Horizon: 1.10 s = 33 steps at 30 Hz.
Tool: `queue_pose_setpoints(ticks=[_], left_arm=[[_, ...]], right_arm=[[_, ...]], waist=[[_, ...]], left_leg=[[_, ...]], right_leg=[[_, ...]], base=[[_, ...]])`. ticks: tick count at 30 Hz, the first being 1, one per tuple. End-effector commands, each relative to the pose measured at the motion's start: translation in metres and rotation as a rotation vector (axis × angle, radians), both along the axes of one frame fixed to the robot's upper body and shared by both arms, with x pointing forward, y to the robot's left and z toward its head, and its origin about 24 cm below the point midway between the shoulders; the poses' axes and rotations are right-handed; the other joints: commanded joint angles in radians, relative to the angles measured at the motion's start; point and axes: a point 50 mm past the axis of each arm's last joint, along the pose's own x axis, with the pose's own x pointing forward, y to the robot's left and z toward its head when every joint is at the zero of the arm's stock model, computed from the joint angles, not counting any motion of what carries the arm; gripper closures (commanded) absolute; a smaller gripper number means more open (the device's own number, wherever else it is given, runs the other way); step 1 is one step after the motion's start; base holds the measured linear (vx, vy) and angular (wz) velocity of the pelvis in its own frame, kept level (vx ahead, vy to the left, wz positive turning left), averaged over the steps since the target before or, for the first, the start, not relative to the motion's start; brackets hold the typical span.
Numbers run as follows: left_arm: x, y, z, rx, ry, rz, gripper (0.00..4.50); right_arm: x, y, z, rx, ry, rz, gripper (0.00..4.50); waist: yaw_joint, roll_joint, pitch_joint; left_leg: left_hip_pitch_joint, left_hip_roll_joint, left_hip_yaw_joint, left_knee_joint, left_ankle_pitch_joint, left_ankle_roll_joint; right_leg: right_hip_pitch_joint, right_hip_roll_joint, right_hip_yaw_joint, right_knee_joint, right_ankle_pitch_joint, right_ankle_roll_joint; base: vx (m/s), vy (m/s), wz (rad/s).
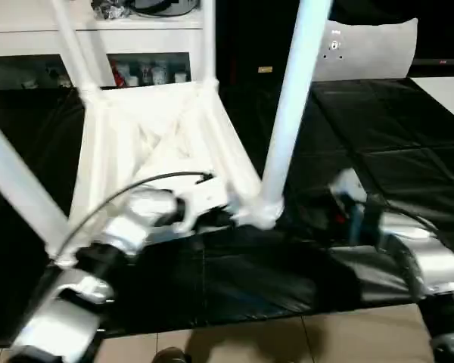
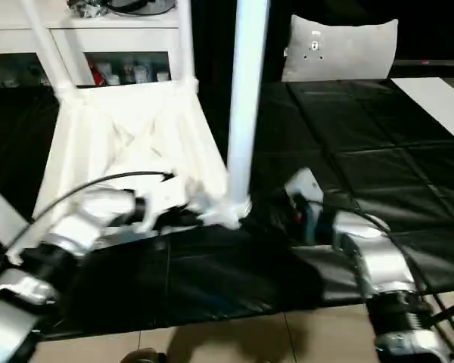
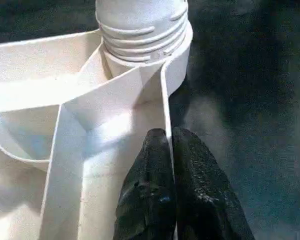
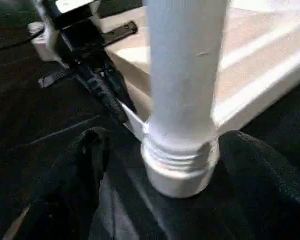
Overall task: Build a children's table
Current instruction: Rotate leg to tighten
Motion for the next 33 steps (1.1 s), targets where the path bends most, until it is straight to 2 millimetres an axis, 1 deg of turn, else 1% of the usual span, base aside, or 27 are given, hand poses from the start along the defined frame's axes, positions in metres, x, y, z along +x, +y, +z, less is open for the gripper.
queue_pose_setpoints(ticks=[1, 2, 3, 4, 5, 7, 8, 9, 11, 12, 13, 14, 16, 17, 19, 21, 24, 27, 29, 30, 32, 33], left_arm=[[-0.010, -0.011, 0.003, 0.019, 0.032, -0.172, 4.50], [-0.010, -0.011, 0.003, 0.022, 0.034, -0.176, 4.50], [-0.012, -0.010, 0.002, 0.035, 0.039, -0.198, 4.50], [-0.013, -0.009, 0.002, 0.046, 0.040, -0.216, 4.50], [-0.014, -0.009, 0.002, 0.058, 0.035, -0.247, 4.50], [-0.015, -0.010, 0.002, 0.062, 0.032, -0.266, 4.50], [-0.015, -0.010, 0.002, 0.062, 0.032, -0.266, 4.50], [-0.015, -0.013, 0.004, 0.054, 0.014, -0.276, 4.50], [-0.014, -0.014, 0.004, 0.050, 0.006, -0.275, 4.50], [-0.014, -0.014, 0.005, 0.049, 0.007, -0.275, 4.50], [-0.014, -0.015, 0.005, 0.049, 0.006, -0.276, 4.50], [-0.013, -0.015, 0.005, 0.050, 0.006, -0.277, 4.50], [-0.013, -0.016, 0.005, 0.047, 0.007, -0.279, 4.50], [-0.013, -0.016, 0.005, 0.047, 0.007, -0.279, 4.50], [-0.013, -0.018, 0.006, 0.039, 0.002, -0.282, 4.50], [-0.013, -0.018, 0.005, 0.038, 0.001, -0.283, 4.50], [-0.013, -0.018, 0.005, 0.039, 0.002, -0.282, 4.50], [-0.013, -0.018, 0.005, 0.040, 0.003, -0.280, 4.50], [-0.013, -0.018, 0.004, 0.040, 0.003, -0.278, 4.50], [-0.013, -0.017, 0.004, 0.039, 0.009, -0.262, 4.50], [-0.012, -0.017, 0.004, 0.037, 0.012, -0.248, 4.50], [-0.010, -0.017, 0.003, 0.031, 0.019, -0.211, 4.50]], right_arm=[[-0.001, 0.002, 0.003, -0.021, -0.009, 0.067, 0.68], [-0.001, 0.002, 0.003, -0.024, -0.008, 0.069, 0.68], [0.000, 0.002, 0.002, -0.025, -0.002, 0.076, 0.68], [0.001, 0.002, 0.002, -0.024, 0.001, 0.081, 0.96], [0.002, 0.004, 0.002, -0.017, 0.008, 0.099, 1.03], [0.002, 0.006, 0.002, -0.012, 0.013, 0.117, 1.03], [0.002, 0.006, 0.002, -0.012, 0.013, 0.117, 1.19], [0.001, 0.013, 0.001, 0.004, 0.027, 0.173, 1.36], [0.000, 0.016, 0.000, 0.009, 0.033, 0.191, 1.47], [-0.001, 0.018, -0.001, 0.013, 0.039, 0.206, 1.66], [-0.001, 0.019, -0.001, 0.014, 0.040, 0.211, 1.66], [-0.001, 0.020, -0.002, 0.014, 0.040, 0.215, 1.82], [-0.001, 0.024, -0.002, 0.022, 0.042, 0.230, 1.93], [-0.001, 0.024, -0.002, 0.022, 0.042, 0.230, 1.93], [-0.001, 0.031, -0.004, 0.028, 0.045, 0.259, 2.21], [-0.001, 0.033, -0.004, 0.030, 0.050, 0.268, 2.39], [0.000, 0.035, -0.005, 0.032, 0.058, 0.277, 2.49], [0.000, 0.035, -0.007, 0.033, 0.069, 0.286, 2.53], [-0.001, 0.036, -0.007, 0.034, 0.076, 0.291, 2.54], [-0.003, 0.035, -0.009, 0.033, 0.087, 0.297, 2.54], [-0.003, 0.035, -0.010, 0.033, 0.091, 0.295, 2.54], [-0.005, 0.036, -0.012, 0.038, 0.097, 0.288, 2.54]], waist=[[-0.002, 0.000, -0.070], [-0.001, 0.000, -0.070], [0.005, 0.001, -0.069], [0.006, 0.001, -0.070], [0.010, -0.003, -0.070], [0.011, -0.002, -0.070], [0.012, -0.002, -0.070], [0.014, -0.003, -0.071], [0.013, -0.003, -0.072], [0.014, -0.004, -0.072], [0.015, -0.003, -0.073], [0.017, -0.003, -0.074], [0.018, -0.004, -0.074], [0.017, -0.004, -0.073], [0.018, -0.003, -0.073], [0.018, -0.004, -0.073], [0.017, -0.004, -0.072], [0.017, -0.004, -0.072], [0.018, -0.003, -0.074], [0.018, -0.001, -0.074], [0.018, -0.003, -0.074], [0.018, 0.000, -0.074]], left_leg=[[0.018, 0.029, 0.001, -0.064, -0.215, 0.045], [0.019, 0.029, 0.002, -0.064, -0.215, 0.045], [0.020, 0.029, 0.002, -0.064, -0.219, 0.043], [0.019, 0.029, 0.001, -0.065, -0.221, 0.041], [0.019, 0.029, 0.001, -0.065, -0.221, 0.040], [0.017, 0.028, 0.001, -0.065, -0.222, 0.036], [0.017, 0.029, 0.001, -0.064, -0.223, 0.037], [0.017, 0.028, 0.001, -0.064, -0.217, 0.038], [0.016, 0.028, 0.001, -0.063, -0.214, 0.040], [0.016, 0.029, 0.000, -0.063, -0.205, 0.042], [0.017, 0.029, 0.001, -0.062, -0.203, 0.043], [0.017, 0.029, 0.001, -0.062, -0.197, 0.043], [0.016, 0.029, 0.001, -0.062, -0.190, 0.042], [0.016, 0.028, 0.001, -0.062, -0.198, 0.040], [0.016, 0.028, 0.001, -0.062, -0.202, 0.038], [0.016, 0.029, 0.000, -0.063, -0.200, 0.037], [0.015, 0.028, 0.000, -0.064, -0.203, 0.035], [0.017, 0.028, 0.000, -0.063, -0.210, 0.033], [0.016, 0.028, 0.000, -0.062, -0.198, 0.036], [0.016, 0.028, 0.000, -0.062, -0.196, 0.037], [0.016, 0.028, 0.000, -0.062, -0.198, 0.037], [0.016, 0.028, 0.000, -0.062, -0.198, 0.037]], right_leg=[[0.048, -0.064, 0.041, -0.071, -0.152, -0.227], [0.047, -0.062, 0.041, -0.070, -0.147, -0.230], [0.047, -0.063, 0.041, -0.068, -0.140, -0.234], [0.048, -0.063, 0.041, -0.068, -0.141, -0.234], [0.049, -0.064, 0.040, -0.067, -0.149, -0.230], [0.049, -0.065, 0.040, -0.068, -0.158, -0.227], [0.049, -0.065, 0.041, -0.068, -0.155, -0.226], [0.050, -0.065, 0.040, -0.066, -0.151, -0.224], [0.050, -0.066, 0.040, -0.066, -0.148, -0.223], [0.050, -0.066, 0.040, -0.065, -0.141, -0.224], [0.049, -0.066, 0.040, -0.064, -0.139, -0.225], [0.049, -0.065, 0.040, -0.063, -0.131, -0.226], [0.050, -0.065, 0.040, -0.061, -0.118, -0.227], [0.050, -0.065, 0.039, -0.063, -0.132, -0.226], [0.049, -0.066, 0.040, -0.064, -0.144, -0.223], [0.049, -0.065, 0.039, -0.063, -0.141, -0.222], [0.050, -0.066, 0.039, -0.064, -0.148, -0.220], [0.049, -0.066, 0.040, -0.066, -0.162, -0.217], [0.050, -0.065, 0.040, -0.063, -0.142, -0.220], [0.049, -0.065, 0.039, -0.062, -0.133, -0.224], [0.050, -0.065, 0.039, -0.062, -0.131, -0.225], [0.050, -0.065, 0.039, -0.062, -0.131, -0.226]], base=[[0.000, 0.000, 0.00], [0.000, 0.000, 0.00], [0.000, 0.000, 0.00], [0.000, 0.000, 0.00], [0.000, 0.000, 0.00], [0.000, 0.000, 0.00], [0.000, 0.000, 0.00], [0.000, 0.000, 0.00], [0.000, 0.000, 0.00], [0.000, 0.000, 0.00], [0.000, 0.000, 0.00], [0.000, 0.000, 0.00], [0.000, 0.000, 0.00], [0.000, 0.000, 0.00], [0.000, 0.000, 0.00], [0.000, 0.000, 0.00], [0.000, 0.000, 0.00], [0.000, 0.000, 0.00], [0.000, 0.000, 0.00], [0.000, 0.000, 0.00], [0.000, 0.000, 0.00], [0.000, 0.000, 0.00]])
